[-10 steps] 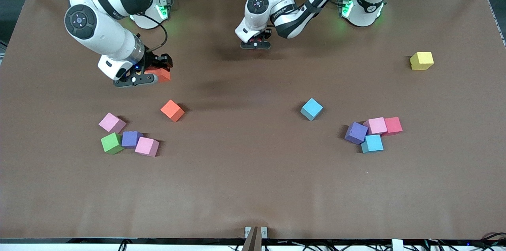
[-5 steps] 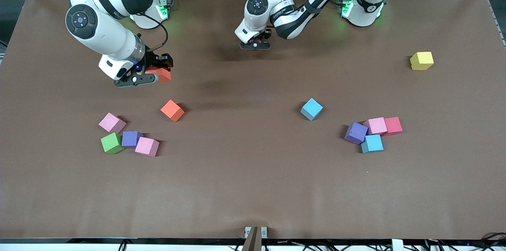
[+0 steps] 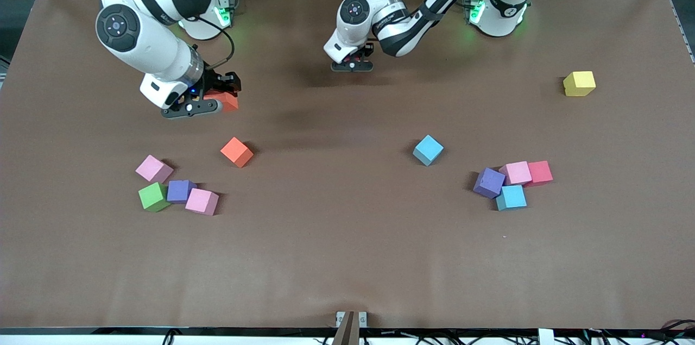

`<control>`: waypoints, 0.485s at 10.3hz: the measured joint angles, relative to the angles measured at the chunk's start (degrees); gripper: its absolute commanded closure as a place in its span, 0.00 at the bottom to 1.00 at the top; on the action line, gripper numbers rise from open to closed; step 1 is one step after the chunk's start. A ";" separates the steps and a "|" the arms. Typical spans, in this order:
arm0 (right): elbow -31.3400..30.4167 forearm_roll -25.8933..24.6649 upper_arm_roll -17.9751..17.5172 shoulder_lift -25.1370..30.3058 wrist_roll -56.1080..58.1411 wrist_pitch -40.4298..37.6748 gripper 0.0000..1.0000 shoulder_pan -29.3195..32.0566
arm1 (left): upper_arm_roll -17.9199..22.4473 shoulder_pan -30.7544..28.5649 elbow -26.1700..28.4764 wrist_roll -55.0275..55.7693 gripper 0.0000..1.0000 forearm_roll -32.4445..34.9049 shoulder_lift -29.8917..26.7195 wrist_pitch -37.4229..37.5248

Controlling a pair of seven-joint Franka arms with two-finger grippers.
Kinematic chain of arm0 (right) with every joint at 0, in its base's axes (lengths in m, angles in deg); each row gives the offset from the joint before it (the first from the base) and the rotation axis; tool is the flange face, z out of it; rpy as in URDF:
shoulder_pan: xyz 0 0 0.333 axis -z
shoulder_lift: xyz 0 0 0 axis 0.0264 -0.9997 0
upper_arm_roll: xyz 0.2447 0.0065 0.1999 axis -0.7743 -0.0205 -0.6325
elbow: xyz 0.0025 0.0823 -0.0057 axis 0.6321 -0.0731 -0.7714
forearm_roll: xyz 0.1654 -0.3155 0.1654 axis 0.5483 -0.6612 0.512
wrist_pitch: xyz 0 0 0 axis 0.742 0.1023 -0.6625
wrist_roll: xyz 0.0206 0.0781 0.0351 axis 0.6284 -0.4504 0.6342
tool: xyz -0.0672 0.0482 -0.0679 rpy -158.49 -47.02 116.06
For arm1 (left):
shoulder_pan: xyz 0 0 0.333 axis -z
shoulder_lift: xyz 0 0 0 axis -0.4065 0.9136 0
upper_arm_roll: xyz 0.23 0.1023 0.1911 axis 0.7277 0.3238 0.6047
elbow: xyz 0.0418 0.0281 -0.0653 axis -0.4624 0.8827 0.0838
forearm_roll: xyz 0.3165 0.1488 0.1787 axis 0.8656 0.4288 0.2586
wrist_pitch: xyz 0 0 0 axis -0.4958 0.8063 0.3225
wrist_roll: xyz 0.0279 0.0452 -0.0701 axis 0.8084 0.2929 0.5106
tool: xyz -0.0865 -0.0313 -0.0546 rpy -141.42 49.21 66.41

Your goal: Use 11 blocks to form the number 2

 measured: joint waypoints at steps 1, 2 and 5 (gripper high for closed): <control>-0.22 0.00 0.00 0.00 0.00 0.24 0.73 -0.11 | 0.16 0.01 0.00 0.06 0.00 0.00 0.03 0.00; -0.38 0.00 0.00 0.00 0.00 0.47 0.73 -0.21 | 0.42 0.03 0.02 0.06 0.00 0.00 0.20 0.01; -0.47 0.00 -0.01 0.00 0.00 0.87 0.73 -0.98 | 0.60 0.04 -0.74 0.35 0.00 0.01 -0.63 -0.08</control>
